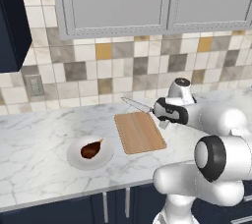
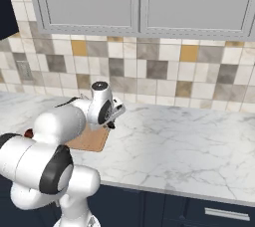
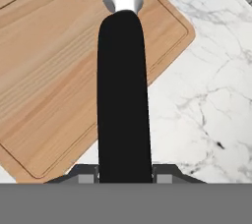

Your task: Pick up the knife from the drawer and place it on the cutting board. Then place the meat from the plate to the cutting board.

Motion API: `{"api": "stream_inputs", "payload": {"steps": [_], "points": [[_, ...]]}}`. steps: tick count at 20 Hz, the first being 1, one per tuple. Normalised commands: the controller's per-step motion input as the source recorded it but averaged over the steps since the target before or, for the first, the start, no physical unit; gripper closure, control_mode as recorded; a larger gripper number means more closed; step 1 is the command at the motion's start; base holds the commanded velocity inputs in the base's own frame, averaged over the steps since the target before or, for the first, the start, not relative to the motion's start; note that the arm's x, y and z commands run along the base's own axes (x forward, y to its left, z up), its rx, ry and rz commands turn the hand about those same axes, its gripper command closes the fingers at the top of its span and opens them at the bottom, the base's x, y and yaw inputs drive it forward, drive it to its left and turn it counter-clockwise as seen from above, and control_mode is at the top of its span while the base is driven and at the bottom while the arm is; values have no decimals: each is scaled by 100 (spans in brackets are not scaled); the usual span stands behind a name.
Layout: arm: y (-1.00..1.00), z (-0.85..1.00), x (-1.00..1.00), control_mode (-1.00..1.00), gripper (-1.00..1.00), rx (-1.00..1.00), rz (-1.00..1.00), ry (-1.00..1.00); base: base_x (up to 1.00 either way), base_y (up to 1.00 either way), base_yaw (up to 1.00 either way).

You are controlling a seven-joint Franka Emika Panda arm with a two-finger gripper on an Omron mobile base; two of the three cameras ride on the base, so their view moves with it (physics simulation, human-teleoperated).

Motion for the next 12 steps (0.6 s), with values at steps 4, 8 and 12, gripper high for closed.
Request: {"api": "stream_inputs", "payload": {"steps": [4, 8, 12], "points": [[51, -41, 68, -100, 100, 0, -7, 5, 0, 0, 0], [33, -42, 36, -100, 100, 0, -2, 12, 0, 0, 0], [10, -46, 4, -100, 100, 0, 0, 14, 0, 0, 0]]}}
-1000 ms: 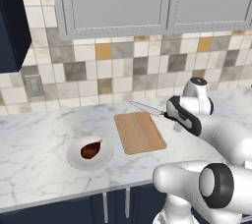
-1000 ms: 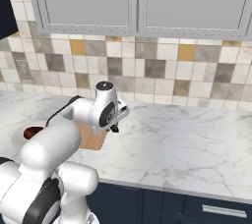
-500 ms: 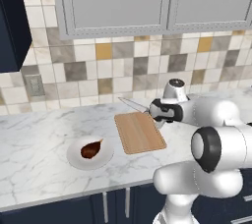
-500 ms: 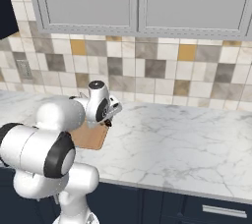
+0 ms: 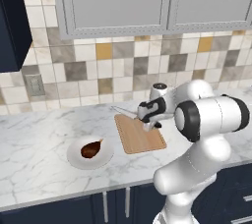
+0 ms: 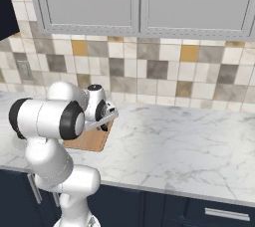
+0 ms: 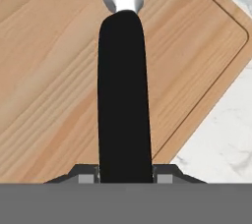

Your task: Pick up the knife from the drawer and place it on the cutting board. Then place the meat from the plate to the cutting board.

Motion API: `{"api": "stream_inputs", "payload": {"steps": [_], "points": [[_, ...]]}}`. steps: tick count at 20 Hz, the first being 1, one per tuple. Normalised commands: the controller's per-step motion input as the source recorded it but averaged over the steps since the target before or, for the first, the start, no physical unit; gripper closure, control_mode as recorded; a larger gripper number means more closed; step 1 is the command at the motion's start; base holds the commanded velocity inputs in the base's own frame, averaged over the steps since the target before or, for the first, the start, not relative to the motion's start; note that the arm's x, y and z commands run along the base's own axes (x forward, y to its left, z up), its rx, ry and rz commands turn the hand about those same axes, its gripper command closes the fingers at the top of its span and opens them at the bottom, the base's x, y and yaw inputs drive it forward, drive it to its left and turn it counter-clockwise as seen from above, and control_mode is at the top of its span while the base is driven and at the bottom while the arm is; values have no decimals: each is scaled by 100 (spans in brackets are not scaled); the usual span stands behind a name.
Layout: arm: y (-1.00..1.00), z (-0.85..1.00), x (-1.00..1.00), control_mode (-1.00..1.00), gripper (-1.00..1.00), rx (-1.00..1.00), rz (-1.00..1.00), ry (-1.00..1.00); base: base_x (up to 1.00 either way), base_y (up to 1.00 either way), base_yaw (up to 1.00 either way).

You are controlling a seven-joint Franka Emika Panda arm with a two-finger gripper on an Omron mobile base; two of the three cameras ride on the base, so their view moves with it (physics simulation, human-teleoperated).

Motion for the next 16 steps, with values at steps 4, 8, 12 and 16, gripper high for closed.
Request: {"api": "stream_inputs", "payload": {"steps": [4, 8, 12, 16], "points": [[0, -40, 0, -100, 100, 0, 0, 11, 0, 0, 0], [1, -41, 0, -100, 100, 0, 0, 8, 0, 0, 0], [2, -25, 1, -100, 100, 0, 0, 2, 0, 0, 0], [0, -1, 1, -100, -100, 0, 0, 0, 0, 0, 0]]}}
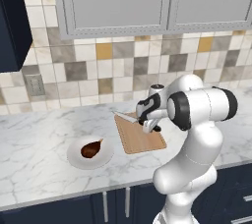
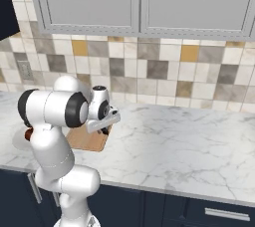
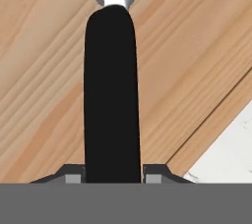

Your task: Pick up the knife from the drawer and place it on the cutting board. Then place the meat from the plate to the cutting board.

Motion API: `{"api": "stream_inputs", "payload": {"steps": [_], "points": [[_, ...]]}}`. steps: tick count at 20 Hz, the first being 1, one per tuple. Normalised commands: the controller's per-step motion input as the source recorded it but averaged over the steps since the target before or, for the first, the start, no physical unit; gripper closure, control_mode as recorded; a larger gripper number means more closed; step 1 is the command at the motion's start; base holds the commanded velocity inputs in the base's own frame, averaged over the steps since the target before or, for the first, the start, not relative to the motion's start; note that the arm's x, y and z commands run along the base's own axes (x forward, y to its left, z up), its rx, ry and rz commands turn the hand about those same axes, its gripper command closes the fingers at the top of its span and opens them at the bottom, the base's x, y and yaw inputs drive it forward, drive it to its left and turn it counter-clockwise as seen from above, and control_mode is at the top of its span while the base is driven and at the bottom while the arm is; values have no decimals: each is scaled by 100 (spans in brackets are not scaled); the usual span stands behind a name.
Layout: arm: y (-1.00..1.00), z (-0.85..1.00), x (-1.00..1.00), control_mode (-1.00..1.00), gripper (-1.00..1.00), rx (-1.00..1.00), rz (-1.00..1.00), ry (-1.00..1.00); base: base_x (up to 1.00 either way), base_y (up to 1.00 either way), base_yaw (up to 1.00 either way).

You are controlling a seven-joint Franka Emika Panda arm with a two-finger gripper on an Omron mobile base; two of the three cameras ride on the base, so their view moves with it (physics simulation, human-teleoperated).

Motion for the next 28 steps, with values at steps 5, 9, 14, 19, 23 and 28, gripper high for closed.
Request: {"api": "stream_inputs", "payload": {"steps": [5, 9, 14, 19, 23, 28], "points": [[0, 0, 0, -100, -100, 0, 0, 0, 0, 0, 0], [0, 0, 0, -100, -100, 0, 0, -3, 0, 0, 0], [0, 37, 0, -100, -100, 2, 0, -1, 0, 0, 0], [5, 96, 0, -100, -100, 0, 0, 0, 0, 0, 0], [18, 100, -6, -100, -100, 0, 1, 0, 0, 0, 0], [57, 86, -67, -100, -100, -2, 7, 0, 0, 0, 0]]}}
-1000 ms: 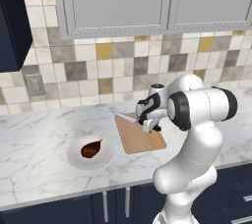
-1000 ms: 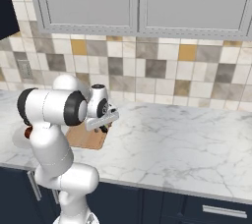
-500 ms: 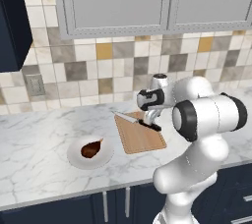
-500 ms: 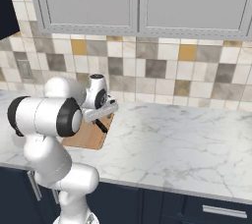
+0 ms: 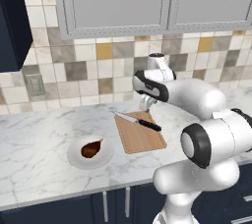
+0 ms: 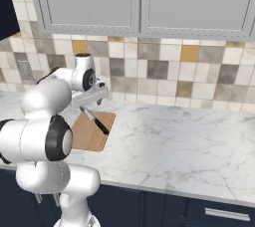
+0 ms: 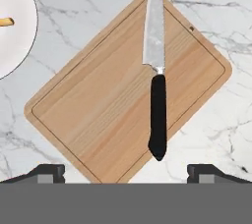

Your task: Pick up the knife from the drawer and place it on the cutting board. Then place the meat from the plate to the cutting board.

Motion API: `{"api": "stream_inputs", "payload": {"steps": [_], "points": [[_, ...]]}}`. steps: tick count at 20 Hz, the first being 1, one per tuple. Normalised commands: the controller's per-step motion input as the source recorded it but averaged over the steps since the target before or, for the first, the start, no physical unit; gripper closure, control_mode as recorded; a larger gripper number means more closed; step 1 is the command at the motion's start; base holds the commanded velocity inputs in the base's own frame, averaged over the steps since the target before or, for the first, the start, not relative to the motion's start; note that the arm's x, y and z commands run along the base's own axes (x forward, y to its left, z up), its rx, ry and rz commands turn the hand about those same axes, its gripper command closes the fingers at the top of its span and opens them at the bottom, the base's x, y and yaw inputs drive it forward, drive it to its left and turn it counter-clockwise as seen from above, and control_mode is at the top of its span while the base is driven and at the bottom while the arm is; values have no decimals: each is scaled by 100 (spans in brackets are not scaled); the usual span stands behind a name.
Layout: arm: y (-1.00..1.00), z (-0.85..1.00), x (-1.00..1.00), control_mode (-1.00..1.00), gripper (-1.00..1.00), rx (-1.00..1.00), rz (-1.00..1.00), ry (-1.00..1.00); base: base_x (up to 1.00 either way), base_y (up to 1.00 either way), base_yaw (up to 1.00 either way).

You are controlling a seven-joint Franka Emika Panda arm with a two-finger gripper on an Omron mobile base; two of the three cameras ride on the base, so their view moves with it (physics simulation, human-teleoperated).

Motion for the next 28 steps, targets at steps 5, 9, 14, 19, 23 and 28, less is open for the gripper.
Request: {"api": "stream_inputs", "payload": {"steps": [5, 9, 14, 19, 23, 28], "points": [[59, 88, -87, -100, -100, 0, 7, 0, 0, 0, 0], [83, 14, -61, -100, -100, 0, 1, -4, 0, 0, 0], [89, 0, -27, -100, -100, 1, 0, -18, 0, 0, 0], [79, -6, -15, -100, -100, 15, -18, -13, 0, 0, 0], [47, -19, -12, -100, -100, 27, -34, -6, 0, 0, 0], [16, -15, -11, -100, -100, 25, -43, 0, 0, 0, 0]]}}
